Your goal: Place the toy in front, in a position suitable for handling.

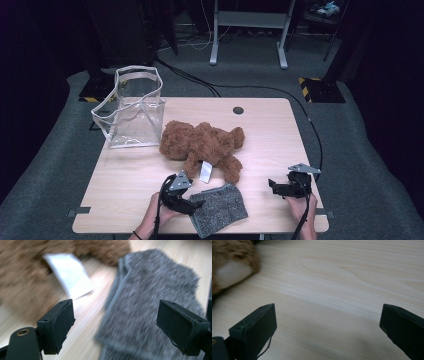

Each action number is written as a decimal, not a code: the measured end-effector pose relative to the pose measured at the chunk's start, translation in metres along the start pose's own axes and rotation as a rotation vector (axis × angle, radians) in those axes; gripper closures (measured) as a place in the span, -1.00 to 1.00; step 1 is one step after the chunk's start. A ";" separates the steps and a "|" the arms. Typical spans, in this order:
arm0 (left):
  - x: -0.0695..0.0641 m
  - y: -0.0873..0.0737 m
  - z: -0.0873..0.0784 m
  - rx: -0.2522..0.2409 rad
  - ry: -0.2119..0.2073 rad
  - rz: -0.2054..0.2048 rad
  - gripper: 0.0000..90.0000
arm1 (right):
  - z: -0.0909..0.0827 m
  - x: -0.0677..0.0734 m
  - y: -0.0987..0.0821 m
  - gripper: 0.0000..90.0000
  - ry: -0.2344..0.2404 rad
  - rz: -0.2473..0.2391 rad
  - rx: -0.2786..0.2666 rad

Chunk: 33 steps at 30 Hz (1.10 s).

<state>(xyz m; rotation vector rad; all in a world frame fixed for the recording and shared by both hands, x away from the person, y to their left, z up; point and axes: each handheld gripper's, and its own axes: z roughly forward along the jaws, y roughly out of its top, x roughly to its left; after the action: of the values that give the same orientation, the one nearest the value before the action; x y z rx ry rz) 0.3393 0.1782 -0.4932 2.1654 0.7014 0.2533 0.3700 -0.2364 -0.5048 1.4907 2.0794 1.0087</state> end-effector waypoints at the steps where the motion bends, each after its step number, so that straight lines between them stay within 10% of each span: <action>1: 0.002 -0.004 -0.003 -0.001 0.013 -0.012 -0.72 | -0.002 0.006 0.002 -0.98 0.012 -0.018 -0.005; 16: 0.039 -0.051 -0.021 0.066 0.195 -0.144 -0.96 | -0.018 0.097 0.026 -1.00 0.219 -0.223 -0.004; 33: 0.056 -0.059 -0.016 0.060 0.272 -0.196 -1.00 | 0.021 0.178 0.016 -0.86 0.378 -0.437 0.085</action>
<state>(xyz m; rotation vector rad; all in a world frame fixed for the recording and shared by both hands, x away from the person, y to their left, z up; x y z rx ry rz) 0.3554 0.2501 -0.5315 2.1208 1.0803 0.4319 0.3306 -0.0617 -0.4900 0.8575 2.5852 1.0939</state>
